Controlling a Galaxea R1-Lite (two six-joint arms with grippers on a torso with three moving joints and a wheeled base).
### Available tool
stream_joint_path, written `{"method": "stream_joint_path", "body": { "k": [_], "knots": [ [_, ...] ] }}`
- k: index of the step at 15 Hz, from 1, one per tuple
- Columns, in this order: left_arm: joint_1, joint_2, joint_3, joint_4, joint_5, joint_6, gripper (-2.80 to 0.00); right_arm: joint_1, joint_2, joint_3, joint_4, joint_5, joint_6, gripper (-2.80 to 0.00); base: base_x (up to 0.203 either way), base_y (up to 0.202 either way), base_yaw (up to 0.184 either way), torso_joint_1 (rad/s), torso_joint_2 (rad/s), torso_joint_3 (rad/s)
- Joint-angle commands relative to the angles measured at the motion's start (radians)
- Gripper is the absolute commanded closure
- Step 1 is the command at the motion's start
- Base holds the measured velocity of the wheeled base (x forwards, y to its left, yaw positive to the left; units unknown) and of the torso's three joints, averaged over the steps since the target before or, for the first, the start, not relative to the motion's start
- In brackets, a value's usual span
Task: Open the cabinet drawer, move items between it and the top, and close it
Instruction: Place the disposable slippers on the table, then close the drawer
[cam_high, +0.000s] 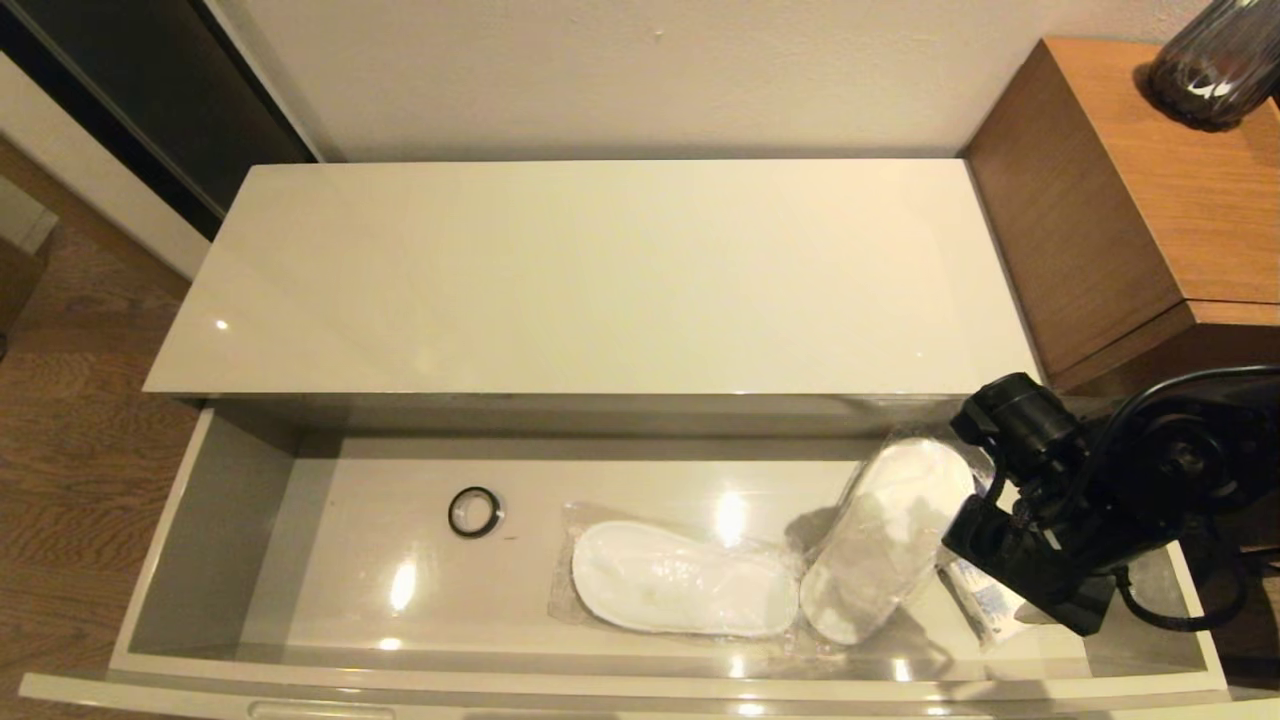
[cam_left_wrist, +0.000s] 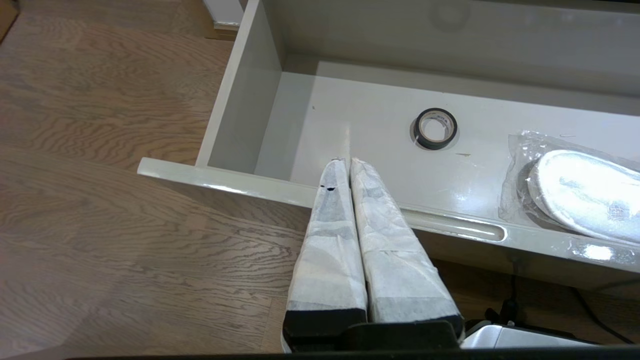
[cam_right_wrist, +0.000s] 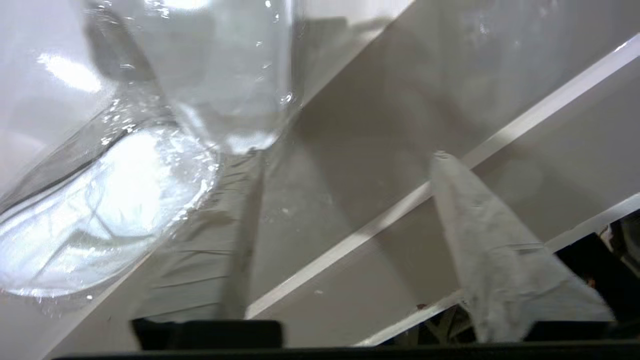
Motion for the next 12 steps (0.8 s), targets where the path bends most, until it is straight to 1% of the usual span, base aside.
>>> {"method": "stream_joint_path", "body": {
  "k": [1,3,4,5,6,8,9,11,12],
  "knots": [
    [0.001,-0.039,0.002,0.0,0.001,0.0,0.0,0.001,-0.055,-0.005,0.006,-0.008,-0.016,-2.8,0.0,0.0,0.0,0.0,0.0,0.0],
    [-0.001,-0.039,0.002,0.0,0.001,0.0,0.0,0.023,-0.158,-0.004,0.017,-0.011,-0.068,-2.8,0.0,0.0,0.0,0.0,0.0,0.0],
    [-0.001,-0.039,0.002,0.0,0.001,0.0,0.0,0.05,-0.209,-0.001,0.04,-0.014,-0.085,-2.8,0.0,0.0,0.0,0.0,0.0,0.0],
    [0.001,-0.039,0.002,0.0,0.001,0.0,0.0,0.09,-0.261,0.002,0.086,-0.025,-0.093,0.0,0.0,0.0,0.0,0.0,0.0,0.0],
    [0.001,-0.039,0.002,0.0,-0.001,0.0,0.0,0.118,-0.313,0.004,0.138,-0.039,-0.097,0.0,0.0,0.0,0.0,0.0,0.0,0.0],
    [0.001,-0.039,0.002,0.0,0.001,0.0,0.0,0.14,-0.436,-0.019,0.256,-0.061,-0.101,0.0,0.0,0.0,0.0,0.0,0.0,0.0],
    [0.001,-0.039,0.002,0.0,0.0,0.0,0.0,0.145,-0.491,-0.071,0.35,-0.081,-0.099,0.0,0.0,0.0,0.0,0.0,0.0,0.0],
    [0.001,-0.039,0.002,0.0,-0.001,0.0,0.0,0.146,-0.57,-0.25,0.582,-0.122,-0.08,0.0,0.0,0.0,0.0,0.0,0.0,0.0],
    [0.001,-0.039,0.002,0.0,0.001,0.0,0.0,0.131,-0.616,-0.332,0.741,-0.135,-0.068,0.0,0.0,0.0,0.0,0.0,0.0,0.0]
  ]
}}
